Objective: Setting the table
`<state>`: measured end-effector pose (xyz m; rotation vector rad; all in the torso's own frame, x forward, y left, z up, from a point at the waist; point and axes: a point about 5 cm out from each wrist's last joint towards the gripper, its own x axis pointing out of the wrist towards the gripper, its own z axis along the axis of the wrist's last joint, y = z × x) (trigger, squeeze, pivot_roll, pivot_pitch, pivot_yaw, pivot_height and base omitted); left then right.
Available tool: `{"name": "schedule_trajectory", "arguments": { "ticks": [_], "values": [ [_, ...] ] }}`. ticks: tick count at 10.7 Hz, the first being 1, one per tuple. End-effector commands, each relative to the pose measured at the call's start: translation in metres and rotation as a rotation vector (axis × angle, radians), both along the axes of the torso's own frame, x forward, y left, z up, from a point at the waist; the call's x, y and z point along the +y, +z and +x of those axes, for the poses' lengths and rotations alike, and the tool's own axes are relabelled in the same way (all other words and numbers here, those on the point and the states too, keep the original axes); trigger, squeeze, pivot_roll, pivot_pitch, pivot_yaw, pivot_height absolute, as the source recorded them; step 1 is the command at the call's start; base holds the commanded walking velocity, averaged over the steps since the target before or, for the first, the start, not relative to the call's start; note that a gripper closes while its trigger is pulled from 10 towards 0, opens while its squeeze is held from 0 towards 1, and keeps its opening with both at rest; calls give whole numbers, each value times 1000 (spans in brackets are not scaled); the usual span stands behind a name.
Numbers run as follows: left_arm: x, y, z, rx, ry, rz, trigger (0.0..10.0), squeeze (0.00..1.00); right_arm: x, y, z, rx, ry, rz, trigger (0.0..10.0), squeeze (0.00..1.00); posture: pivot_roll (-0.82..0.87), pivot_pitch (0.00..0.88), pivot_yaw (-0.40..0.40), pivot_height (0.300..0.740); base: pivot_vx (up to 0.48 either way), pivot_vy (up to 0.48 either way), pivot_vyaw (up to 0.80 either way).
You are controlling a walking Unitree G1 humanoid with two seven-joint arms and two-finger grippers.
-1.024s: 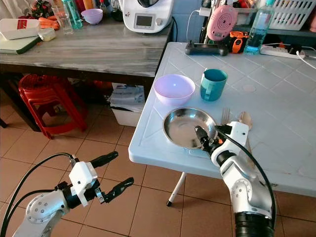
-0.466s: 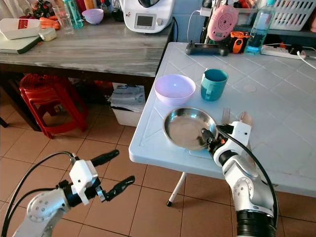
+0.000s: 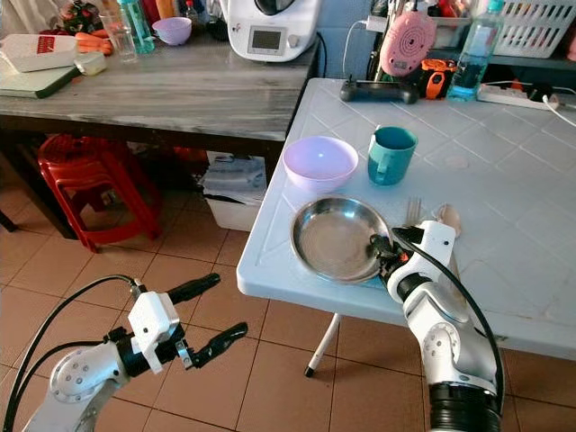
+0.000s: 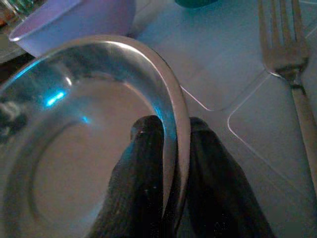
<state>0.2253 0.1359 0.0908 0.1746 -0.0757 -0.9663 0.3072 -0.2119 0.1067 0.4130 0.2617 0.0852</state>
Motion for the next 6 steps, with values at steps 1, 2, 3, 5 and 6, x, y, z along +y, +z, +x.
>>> {"name": "schedule_trajectory", "arguments": {
  "ticks": [1, 2, 3, 5, 6],
  "values": [
    [0, 1, 1, -6, -15, 2, 10000, 0, 2, -17, -7, 87, -5, 22, 0, 0, 72, 78, 64, 740, 0, 0, 0],
    [-1, 0, 2, -5, -21, 0, 10000, 0, 0, -21, -10, 107, -18, 38, 0, 0, 70, 75, 67, 740, 0, 0, 0],
    [-1, 0, 2, -4, -21, -1, 10000, 0, -1, -23, -11, 114, -30, 46, 0, 0, 70, 74, 68, 740, 0, 0, 0],
    [-1, 0, 6, -11, 3, -2, 10000, 0, 0, -22, -11, 103, -68, 87, 0, 0, 73, 63, 68, 740, 0, 0, 0],
    [3, 2, 16, -34, 119, -10, 10000, 0, 7, -15, -11, 58, -79, 115, 0, 0, 71, 60, 68, 740, 0, 0, 0]
  ]
}}
